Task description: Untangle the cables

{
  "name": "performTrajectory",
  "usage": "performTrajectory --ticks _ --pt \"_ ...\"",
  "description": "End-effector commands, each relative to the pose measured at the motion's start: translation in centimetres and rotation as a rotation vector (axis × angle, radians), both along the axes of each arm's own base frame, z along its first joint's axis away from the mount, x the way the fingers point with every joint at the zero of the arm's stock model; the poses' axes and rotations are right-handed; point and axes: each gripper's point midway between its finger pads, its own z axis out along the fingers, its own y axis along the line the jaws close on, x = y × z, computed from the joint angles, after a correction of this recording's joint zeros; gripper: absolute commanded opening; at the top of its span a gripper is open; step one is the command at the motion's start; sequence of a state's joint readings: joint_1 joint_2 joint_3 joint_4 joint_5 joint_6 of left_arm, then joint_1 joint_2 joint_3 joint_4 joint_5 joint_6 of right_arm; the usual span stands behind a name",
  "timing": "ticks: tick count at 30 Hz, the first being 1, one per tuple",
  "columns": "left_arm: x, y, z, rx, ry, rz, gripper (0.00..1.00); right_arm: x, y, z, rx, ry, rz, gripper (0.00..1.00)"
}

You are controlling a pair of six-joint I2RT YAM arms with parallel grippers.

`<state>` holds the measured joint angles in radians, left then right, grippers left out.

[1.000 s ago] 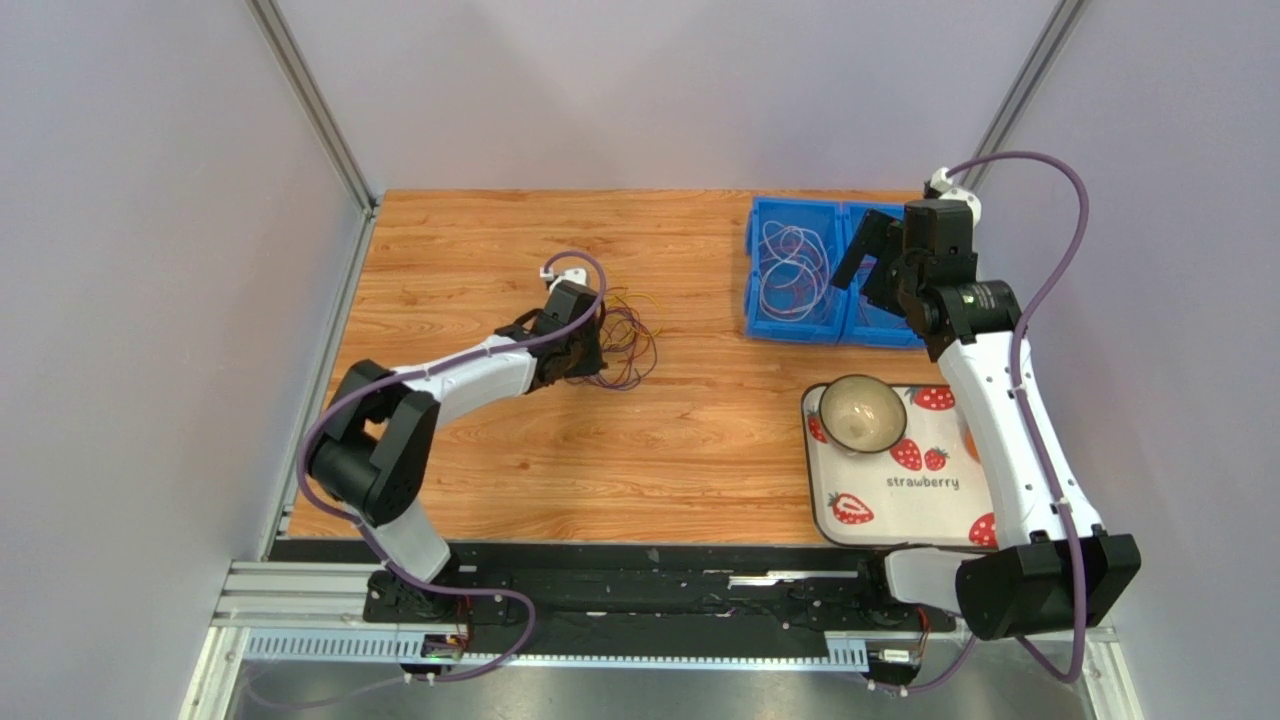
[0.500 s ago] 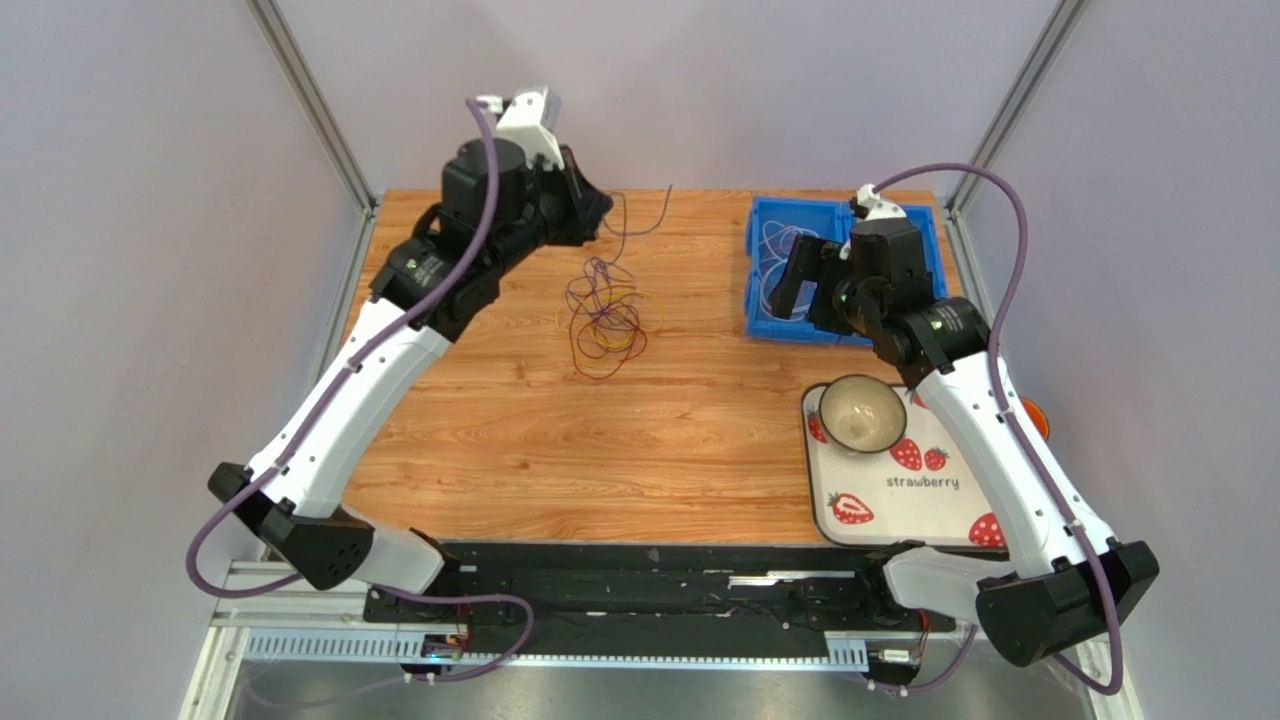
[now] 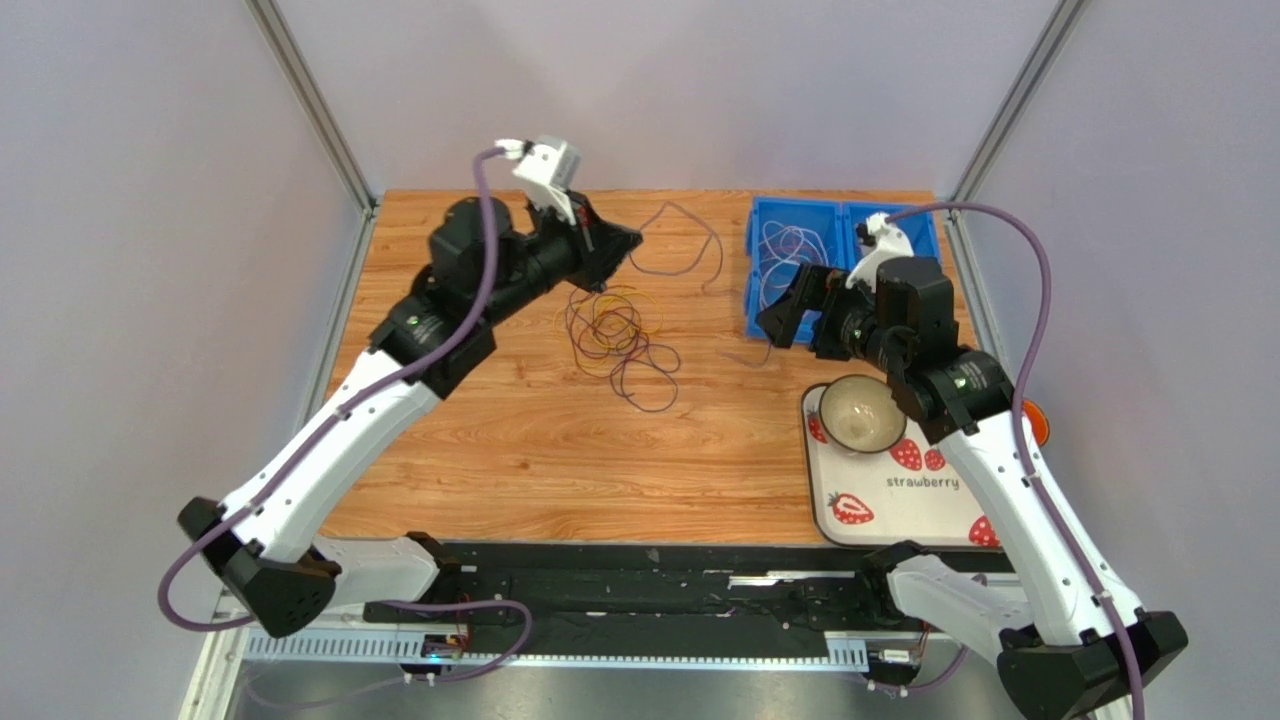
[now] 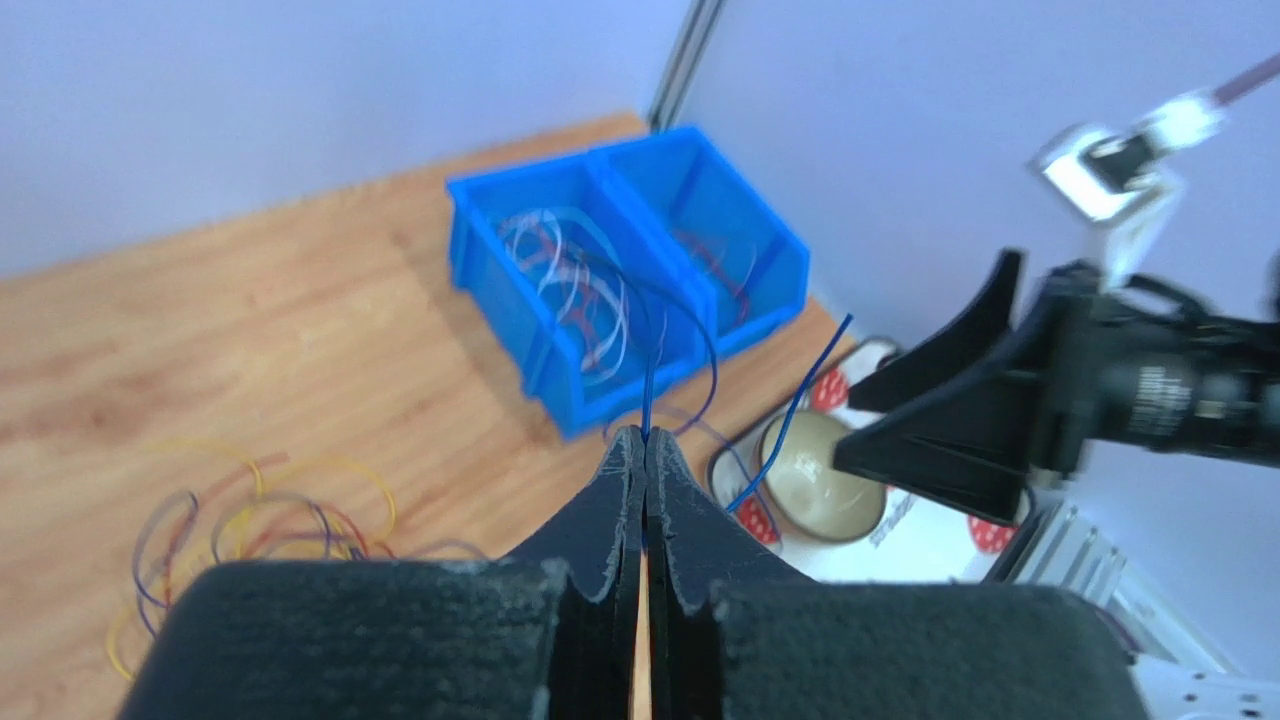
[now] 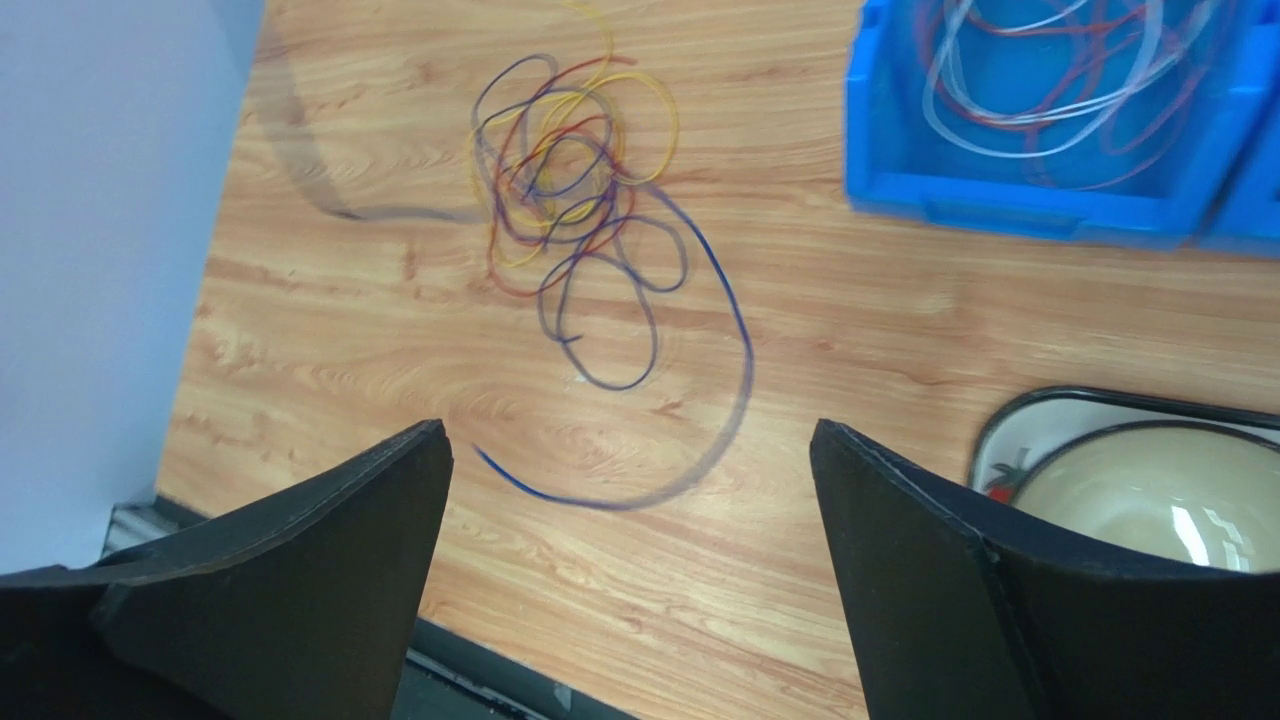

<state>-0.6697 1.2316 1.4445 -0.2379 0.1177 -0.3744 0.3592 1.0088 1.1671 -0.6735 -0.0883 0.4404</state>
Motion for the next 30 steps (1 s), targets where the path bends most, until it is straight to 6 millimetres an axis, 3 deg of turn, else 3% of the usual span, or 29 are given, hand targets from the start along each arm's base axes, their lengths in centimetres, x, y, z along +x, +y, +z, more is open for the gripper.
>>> performTrajectory --ticks 1,3,6,7,10,15,16,22,30 --pt "1.6 -2.6 -4.9 0.015 0.108 -0.049 0.0 -1.5 2.7 -0.5 0.095 -0.047 0.159 0.94" --pt "2.0 -3.3 -6.5 0.025 0.154 -0.064 0.0 -1.9 2.6 -2.2 0.094 -0.005 0.151 0.93" --pt "2.3 -3.7 -10.4 0.072 0.232 -0.066 0.0 -2.1 2.0 -3.5 0.096 0.033 0.098 0.93" --pt "2.1 -3.9 -12.6 0.084 0.27 -0.071 0.0 -2.3 1.9 -4.1 0.097 0.048 0.089 0.93" --pt "1.1 -4.3 -16.8 0.072 0.339 -0.109 0.0 -2.8 2.3 -5.6 0.115 0.087 0.101 0.92" --pt "-1.3 -4.9 -22.1 0.064 0.428 -0.16 0.0 -3.1 2.3 -7.4 0.086 0.13 0.097 0.91" --pt "-2.3 -4.8 -24.0 0.085 0.46 -0.162 0.0 -3.1 2.4 -7.6 0.084 0.137 0.099 0.91" --pt "-4.9 -1.9 -31.1 0.123 0.611 -0.034 0.0 -3.9 3.9 -9.2 0.074 0.177 0.128 0.9" --pt "-6.3 2.4 -36.5 0.207 0.737 0.155 0.02 -5.1 8.8 -12.5 -0.055 0.225 0.222 0.89"
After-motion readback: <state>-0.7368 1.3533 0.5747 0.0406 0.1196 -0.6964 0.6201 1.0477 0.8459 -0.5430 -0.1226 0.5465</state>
